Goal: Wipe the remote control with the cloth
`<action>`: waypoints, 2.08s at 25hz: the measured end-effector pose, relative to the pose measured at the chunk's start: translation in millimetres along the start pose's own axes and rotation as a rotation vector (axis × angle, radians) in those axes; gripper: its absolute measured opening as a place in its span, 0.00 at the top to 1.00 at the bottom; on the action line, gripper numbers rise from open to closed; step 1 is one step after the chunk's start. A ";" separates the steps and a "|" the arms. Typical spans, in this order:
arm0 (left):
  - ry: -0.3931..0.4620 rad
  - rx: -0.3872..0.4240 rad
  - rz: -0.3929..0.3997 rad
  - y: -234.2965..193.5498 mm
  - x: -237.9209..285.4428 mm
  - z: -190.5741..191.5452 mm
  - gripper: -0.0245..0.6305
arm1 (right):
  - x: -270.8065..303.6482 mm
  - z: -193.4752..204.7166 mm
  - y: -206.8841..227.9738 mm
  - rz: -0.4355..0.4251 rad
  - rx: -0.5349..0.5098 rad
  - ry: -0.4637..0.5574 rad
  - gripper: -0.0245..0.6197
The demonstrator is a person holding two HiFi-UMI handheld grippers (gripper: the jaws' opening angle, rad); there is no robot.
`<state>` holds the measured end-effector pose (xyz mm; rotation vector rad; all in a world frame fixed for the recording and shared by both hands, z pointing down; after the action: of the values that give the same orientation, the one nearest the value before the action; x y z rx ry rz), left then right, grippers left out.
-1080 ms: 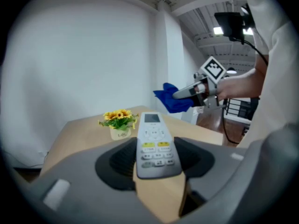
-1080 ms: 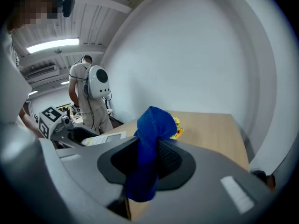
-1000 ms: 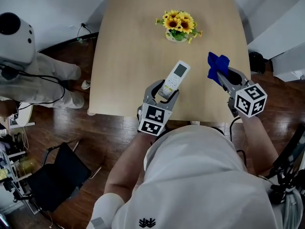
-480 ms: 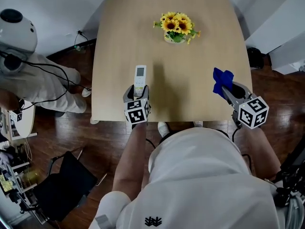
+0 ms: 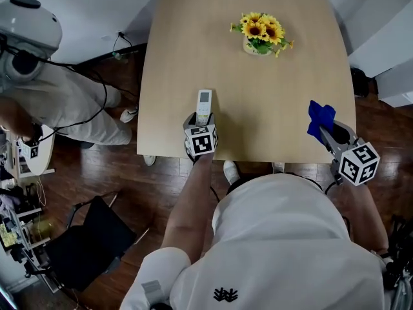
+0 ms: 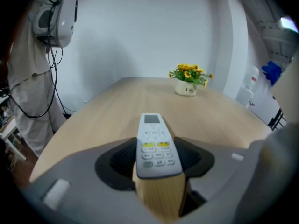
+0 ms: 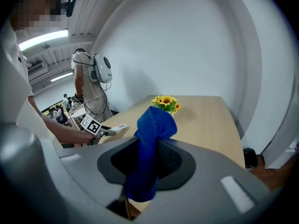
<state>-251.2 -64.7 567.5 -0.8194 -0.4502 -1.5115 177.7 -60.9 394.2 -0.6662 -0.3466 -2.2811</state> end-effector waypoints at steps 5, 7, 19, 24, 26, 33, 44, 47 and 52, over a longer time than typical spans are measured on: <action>-0.024 0.000 -0.021 -11.2 15.3 11.5 0.55 | 2.4 -2.6 -4.0 0.005 -0.013 -0.007 0.82; -0.037 -0.005 -0.045 -16.4 19.2 17.5 0.55 | 1.3 -4.6 -6.3 0.004 -0.017 -0.007 0.82; -0.046 0.023 -0.018 -23.7 24.6 25.2 0.51 | 8.1 -8.4 -20.3 0.007 -0.035 -0.016 0.82; -0.003 0.046 0.025 -19.6 4.5 20.7 0.48 | 4.2 -10.7 -29.4 0.031 -0.040 -0.015 0.82; 0.028 0.062 0.033 -29.7 -10.1 19.1 0.48 | 8.8 -11.2 -38.1 0.041 -0.034 -0.008 0.82; 0.083 0.056 0.193 -26.7 -73.0 14.9 0.48 | 7.9 -7.0 -58.1 0.072 0.011 -0.017 0.82; 0.161 0.229 0.420 37.0 -183.4 56.9 0.51 | -46.0 35.4 -92.3 0.054 0.010 0.044 0.82; 0.195 0.268 0.448 70.1 -213.3 75.1 0.51 | -67.8 49.9 -91.3 0.035 -0.025 0.101 0.82; 0.235 0.209 0.498 133.5 -238.4 113.0 0.51 | -89.3 97.0 -86.6 -0.008 -0.066 0.141 0.82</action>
<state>-108.0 163.5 445.5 -0.5303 -0.2021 -1.0586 205.2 92.2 420.6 -0.5336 -0.2071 -2.3406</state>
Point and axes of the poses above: the fingertips, and each gripper's own axes: x forward along the fingers, y to its right, z out of its underside, the point moved 9 cm from there along -x, backward along the fingers, and after that the axes turned 11 degrees about -x, right-handed, at the moved point
